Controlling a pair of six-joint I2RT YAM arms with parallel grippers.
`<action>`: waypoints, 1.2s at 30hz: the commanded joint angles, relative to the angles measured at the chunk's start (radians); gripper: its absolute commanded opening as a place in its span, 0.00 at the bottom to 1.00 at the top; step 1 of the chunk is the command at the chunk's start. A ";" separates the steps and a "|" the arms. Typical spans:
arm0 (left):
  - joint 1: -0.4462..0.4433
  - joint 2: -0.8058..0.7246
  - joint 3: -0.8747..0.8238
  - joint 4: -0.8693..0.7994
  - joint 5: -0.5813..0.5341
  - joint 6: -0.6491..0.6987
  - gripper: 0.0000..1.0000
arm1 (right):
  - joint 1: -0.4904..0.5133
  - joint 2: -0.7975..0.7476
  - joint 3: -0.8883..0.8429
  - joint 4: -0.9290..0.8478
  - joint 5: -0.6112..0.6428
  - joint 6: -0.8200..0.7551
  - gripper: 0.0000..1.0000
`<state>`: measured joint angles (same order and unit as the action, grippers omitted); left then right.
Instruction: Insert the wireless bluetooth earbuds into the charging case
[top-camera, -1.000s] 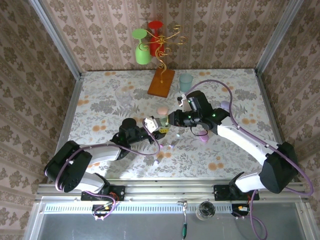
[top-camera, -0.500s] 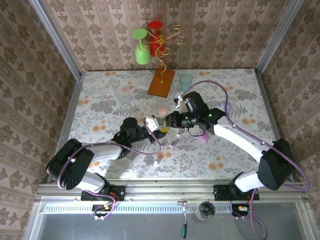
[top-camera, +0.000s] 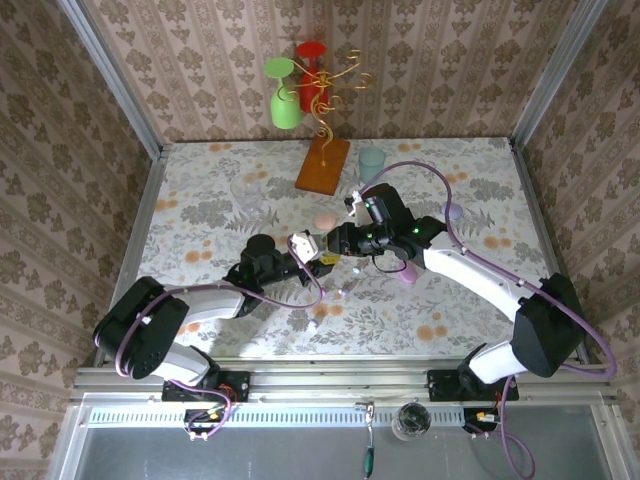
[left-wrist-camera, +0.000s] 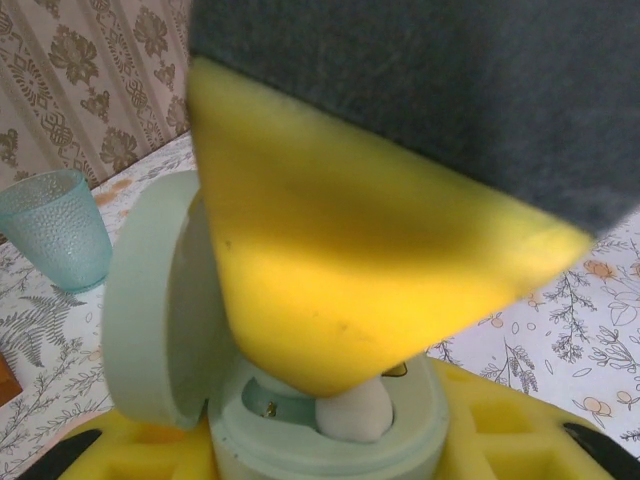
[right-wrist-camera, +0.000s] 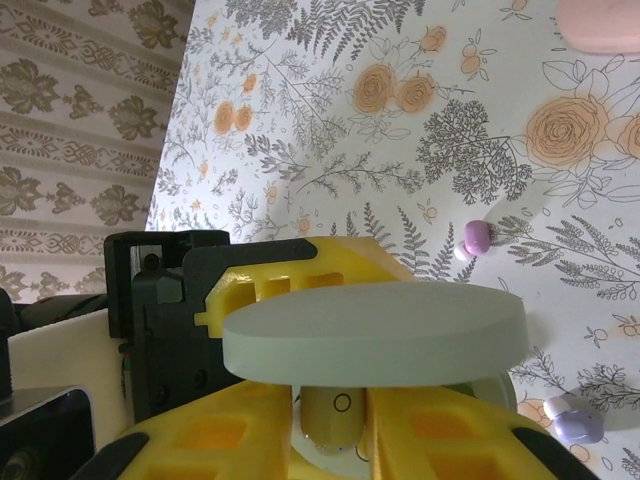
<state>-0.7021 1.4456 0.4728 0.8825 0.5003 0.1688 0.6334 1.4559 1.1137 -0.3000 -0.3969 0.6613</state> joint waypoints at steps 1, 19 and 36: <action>-0.008 -0.001 0.030 0.048 0.009 -0.021 0.32 | 0.015 -0.007 0.021 -0.008 0.002 0.003 0.31; -0.004 -0.020 0.018 0.050 0.006 -0.022 0.32 | 0.007 -0.049 -0.022 0.029 0.102 0.011 0.21; 0.012 -0.010 0.034 0.056 -0.019 -0.076 0.32 | 0.017 -0.015 -0.048 0.063 0.068 0.012 0.22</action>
<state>-0.6987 1.4452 0.4797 0.8944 0.4885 0.1287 0.6430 1.4334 1.0843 -0.2348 -0.3260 0.6804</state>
